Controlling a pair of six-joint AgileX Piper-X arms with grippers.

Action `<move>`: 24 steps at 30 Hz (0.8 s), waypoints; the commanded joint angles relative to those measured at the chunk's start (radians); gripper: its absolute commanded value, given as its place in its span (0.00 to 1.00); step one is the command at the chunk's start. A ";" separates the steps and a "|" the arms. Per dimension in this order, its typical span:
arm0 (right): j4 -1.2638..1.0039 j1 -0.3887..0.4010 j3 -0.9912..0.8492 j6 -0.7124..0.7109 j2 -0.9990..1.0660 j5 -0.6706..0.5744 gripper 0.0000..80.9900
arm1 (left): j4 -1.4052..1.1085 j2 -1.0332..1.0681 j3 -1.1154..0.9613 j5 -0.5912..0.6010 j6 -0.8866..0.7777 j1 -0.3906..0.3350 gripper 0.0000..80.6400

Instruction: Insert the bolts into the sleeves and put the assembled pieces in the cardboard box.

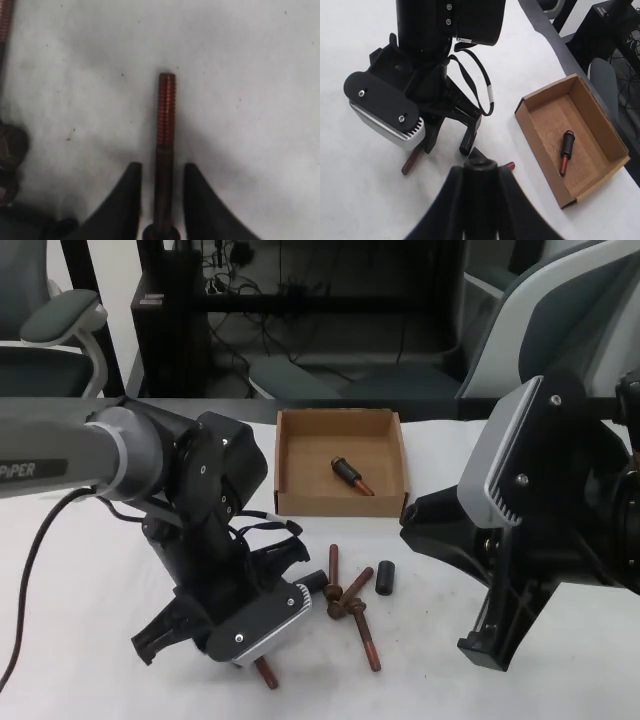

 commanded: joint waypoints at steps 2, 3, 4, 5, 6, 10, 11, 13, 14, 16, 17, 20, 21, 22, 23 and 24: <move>-0.021 -0.005 -0.003 0.007 -0.010 -0.010 0.01 | -0.023 -0.001 0.002 0.017 -0.023 -0.001 0.83; -0.022 -0.005 -0.003 0.007 -0.010 -0.010 0.01 | -0.032 -0.001 0.002 0.017 -0.036 -0.001 0.87; -0.023 -0.005 -0.003 0.007 -0.010 -0.010 0.01 | -0.036 -0.001 0.002 0.017 -0.044 -0.001 0.87; -0.024 -0.005 -0.003 0.007 -0.010 -0.010 0.01 | -0.041 -0.001 0.002 0.014 -0.057 -0.001 0.87; -0.024 -0.005 -0.003 0.007 -0.010 -0.010 0.01 | -0.042 -0.001 0.002 0.011 -0.086 -0.001 0.87; -0.024 -0.005 -0.003 0.007 -0.010 -0.010 0.01 | -0.041 -0.008 0.002 -0.015 -0.343 -0.001 0.87; -0.023 -0.005 -0.003 0.007 -0.010 -0.008 0.01 | -0.041 -0.013 0.002 -0.038 -0.416 -0.001 0.87; -0.023 -0.005 -0.003 0.007 -0.010 -0.008 0.01 | -0.057 -0.039 0.002 -0.095 -0.560 -0.001 0.86; -0.023 -0.005 -0.003 0.007 -0.010 -0.008 0.01 | -0.072 -0.061 0.002 -0.097 -0.588 -0.001 0.85; -0.023 -0.005 -0.003 0.013 -0.010 0.004 0.01 | -0.073 -0.110 -0.003 -0.057 -0.648 -0.001 0.85; -0.023 -0.005 -0.003 0.024 -0.010 0.006 0.01 | -0.065 -0.144 -0.002 -0.013 -0.682 0.001 0.85; -0.023 -0.005 -0.003 0.069 -0.010 0.005 0.01 | -0.019 -0.240 -0.002 0.097 -0.759 0.001 0.85; -0.023 -0.005 -0.003 0.092 -0.010 0.005 0.01 | -0.004 -0.276 -0.002 0.103 -0.799 0.001 0.85; -0.020 -0.005 -0.003 0.114 -0.010 0.005 0.01 | 0.006 -0.300 -0.002 0.099 -0.851 0.001 0.85; -0.019 -0.005 -0.003 0.129 -0.010 0.005 0.01 | 0.016 -0.328 -0.002 0.101 -0.924 -0.001 0.85; -0.020 -0.005 -0.003 0.148 -0.010 0.005 0.01 | 0.026 -0.354 -0.002 0.100 -1.010 -0.003 0.85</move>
